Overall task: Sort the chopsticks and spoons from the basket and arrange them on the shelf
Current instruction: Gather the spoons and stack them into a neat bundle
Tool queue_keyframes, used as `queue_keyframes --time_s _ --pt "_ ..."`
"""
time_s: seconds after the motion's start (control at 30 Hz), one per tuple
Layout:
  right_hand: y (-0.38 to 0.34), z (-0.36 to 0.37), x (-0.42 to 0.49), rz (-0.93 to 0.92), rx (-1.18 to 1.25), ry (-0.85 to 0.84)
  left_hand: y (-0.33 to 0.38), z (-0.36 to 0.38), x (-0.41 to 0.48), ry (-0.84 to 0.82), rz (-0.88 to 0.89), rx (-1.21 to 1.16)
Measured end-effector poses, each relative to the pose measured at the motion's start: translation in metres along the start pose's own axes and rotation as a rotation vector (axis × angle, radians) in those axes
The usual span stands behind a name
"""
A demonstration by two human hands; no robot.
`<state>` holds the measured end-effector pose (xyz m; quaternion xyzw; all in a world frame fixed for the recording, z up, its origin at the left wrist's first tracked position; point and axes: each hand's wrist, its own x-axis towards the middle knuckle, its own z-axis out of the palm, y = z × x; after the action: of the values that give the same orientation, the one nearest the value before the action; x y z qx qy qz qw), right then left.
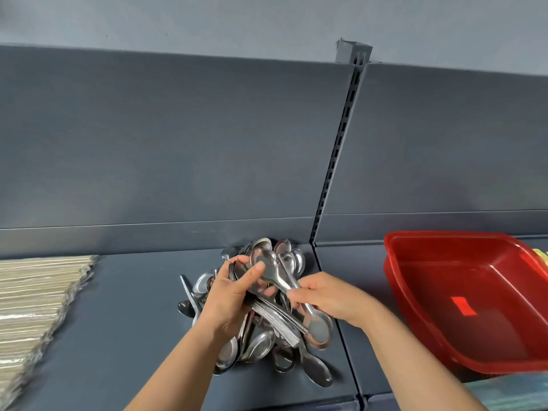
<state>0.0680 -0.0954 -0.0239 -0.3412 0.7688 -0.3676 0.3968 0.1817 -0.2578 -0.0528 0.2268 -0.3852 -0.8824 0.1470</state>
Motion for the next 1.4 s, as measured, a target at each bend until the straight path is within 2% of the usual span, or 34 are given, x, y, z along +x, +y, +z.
queue_keyframes --time_s 0.13,0.33,0.47,0.57,0.67,0.77,0.93,1.0,1.13,1.27,1.33,1.4 --pt "-0.002 0.005 0.001 0.019 -0.014 0.020 0.000 -0.003 0.004 0.059 0.058 0.131" --pt "-0.008 -0.006 -0.001 -0.007 0.147 0.228 -0.001 -0.015 0.002 0.118 0.075 0.087" --pt "-0.009 -0.012 0.001 -0.060 0.374 0.409 0.000 -0.018 -0.002 0.105 0.108 0.159" --pt "-0.009 -0.009 0.004 -0.119 0.539 0.487 0.000 -0.017 -0.004 0.103 0.086 0.074" --pt "-0.012 0.003 0.009 -0.075 0.684 0.511 -0.001 -0.012 -0.005 0.107 0.036 0.014" --pt "-0.014 0.017 0.012 -0.041 0.747 0.474 -0.003 -0.010 -0.007 0.047 0.044 0.054" --pt "-0.016 0.037 0.015 -0.087 0.650 0.434 -0.002 -0.009 -0.011 -0.016 0.026 0.084" --pt "-0.016 0.042 0.015 -0.115 0.611 0.388 -0.003 -0.009 -0.010 0.024 0.022 0.047" --pt "-0.004 0.029 0.010 -0.092 0.546 0.476 -0.001 -0.016 -0.002 0.136 0.063 0.003" --pt "0.008 0.020 0.005 -0.086 0.463 0.370 0.006 -0.023 0.003 0.196 0.097 -0.026" --pt "0.015 0.018 0.008 -0.016 0.320 0.432 0.009 -0.023 0.005 0.219 0.118 0.003" --pt "0.025 0.016 0.010 0.115 0.061 0.485 0.011 -0.026 0.006 0.213 0.119 0.047"
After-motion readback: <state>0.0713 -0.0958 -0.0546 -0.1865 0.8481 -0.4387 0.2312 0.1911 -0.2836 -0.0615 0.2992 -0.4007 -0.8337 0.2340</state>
